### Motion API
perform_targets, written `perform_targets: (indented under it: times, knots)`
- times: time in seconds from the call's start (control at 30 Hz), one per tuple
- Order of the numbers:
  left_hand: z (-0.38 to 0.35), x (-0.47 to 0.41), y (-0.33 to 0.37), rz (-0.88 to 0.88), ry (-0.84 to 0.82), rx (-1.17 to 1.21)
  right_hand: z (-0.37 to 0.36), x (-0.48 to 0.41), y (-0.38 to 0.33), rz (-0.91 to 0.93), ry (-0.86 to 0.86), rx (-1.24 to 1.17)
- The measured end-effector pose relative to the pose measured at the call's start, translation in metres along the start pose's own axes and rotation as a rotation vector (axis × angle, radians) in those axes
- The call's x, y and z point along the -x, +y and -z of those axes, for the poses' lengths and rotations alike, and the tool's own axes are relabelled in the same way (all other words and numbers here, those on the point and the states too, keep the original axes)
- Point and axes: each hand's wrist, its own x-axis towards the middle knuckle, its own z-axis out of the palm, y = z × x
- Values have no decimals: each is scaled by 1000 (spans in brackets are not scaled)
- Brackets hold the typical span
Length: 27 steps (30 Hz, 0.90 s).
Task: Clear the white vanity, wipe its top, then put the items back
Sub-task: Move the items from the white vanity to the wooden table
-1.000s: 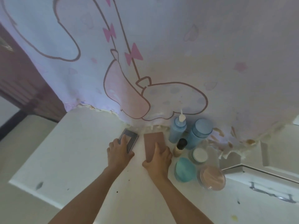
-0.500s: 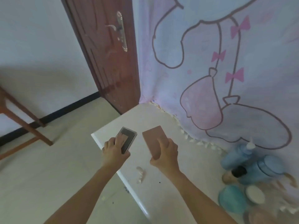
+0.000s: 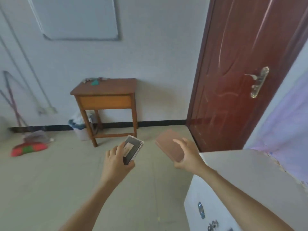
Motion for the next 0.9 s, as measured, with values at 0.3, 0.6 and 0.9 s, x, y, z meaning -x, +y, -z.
perform_targets:
  times: [0.3,0.6,0.9]
  knots:
    - [100,36,-120,197,193,-2,-75,-68,-125,242,-157,85]
    - [125,7,-170,275,231,-34,-116,-132,-172,365,-207,84]
    - [136,-130,-204,285,311,-58,-118,-269,-184,358,-219,28]
